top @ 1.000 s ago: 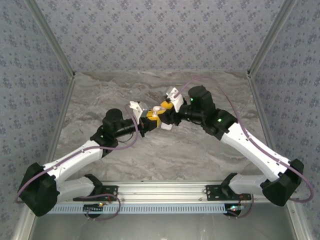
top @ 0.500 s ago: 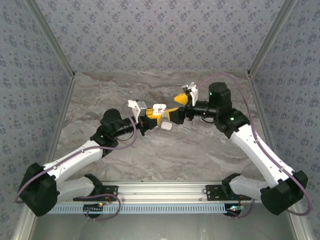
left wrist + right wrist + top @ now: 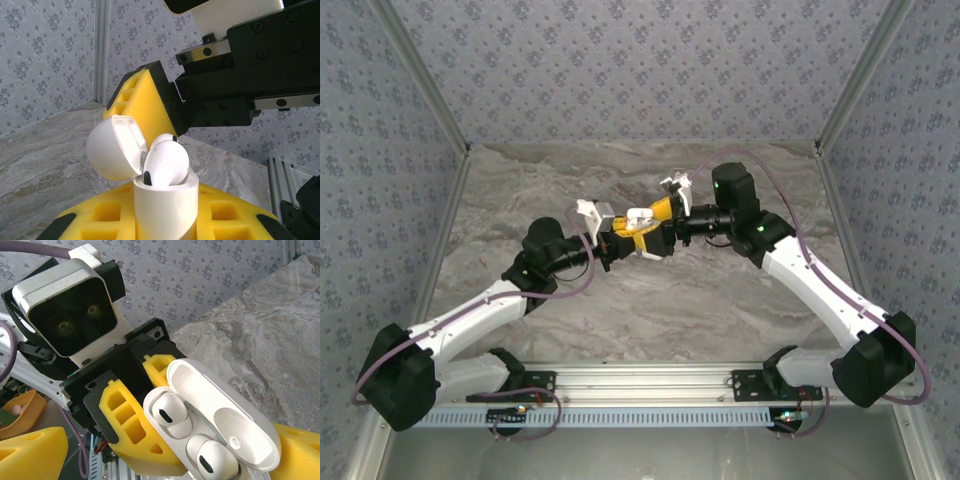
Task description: Insert the wireless bluetooth earbuds into the charging case
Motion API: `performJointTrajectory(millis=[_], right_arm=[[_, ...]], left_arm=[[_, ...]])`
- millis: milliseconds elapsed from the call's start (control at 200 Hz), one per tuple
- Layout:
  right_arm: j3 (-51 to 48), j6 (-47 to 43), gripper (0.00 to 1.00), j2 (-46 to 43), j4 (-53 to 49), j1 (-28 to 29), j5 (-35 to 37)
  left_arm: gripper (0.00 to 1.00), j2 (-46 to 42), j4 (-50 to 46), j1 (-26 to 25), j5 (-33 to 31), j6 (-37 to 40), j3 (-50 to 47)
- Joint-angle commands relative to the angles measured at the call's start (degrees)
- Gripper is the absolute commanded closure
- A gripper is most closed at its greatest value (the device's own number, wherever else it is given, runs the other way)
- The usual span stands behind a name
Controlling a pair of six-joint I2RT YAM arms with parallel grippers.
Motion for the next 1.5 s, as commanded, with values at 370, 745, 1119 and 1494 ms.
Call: performJointTrajectory(millis=[370, 745, 1119, 1494], right_arm=[[-0.2, -2.9, 0.00, -5.4, -3.1, 0.4, 0.3], [1.6, -7.1, 0.00, -7.9, -11.0, -0.4, 17.4], [-5.6, -2.3, 0.00, -14.1, -7.1, -9.2, 18.5], [-6.5, -3.1, 0.00, -14.8, -9.8, -10.5, 19.9]], left_arm=[[0.96, 0.5, 0.4, -0.3, 0.3, 0.5, 1.7], [0.96, 0.8, -7.9, -0.3, -4.0, 0.0, 3.4], [1.00, 15.1, -15.7, 7.1, -5.3, -14.3, 5.5], [1.00, 31.9, -20.9, 7.5, -7.7, -20.5, 10.7]])
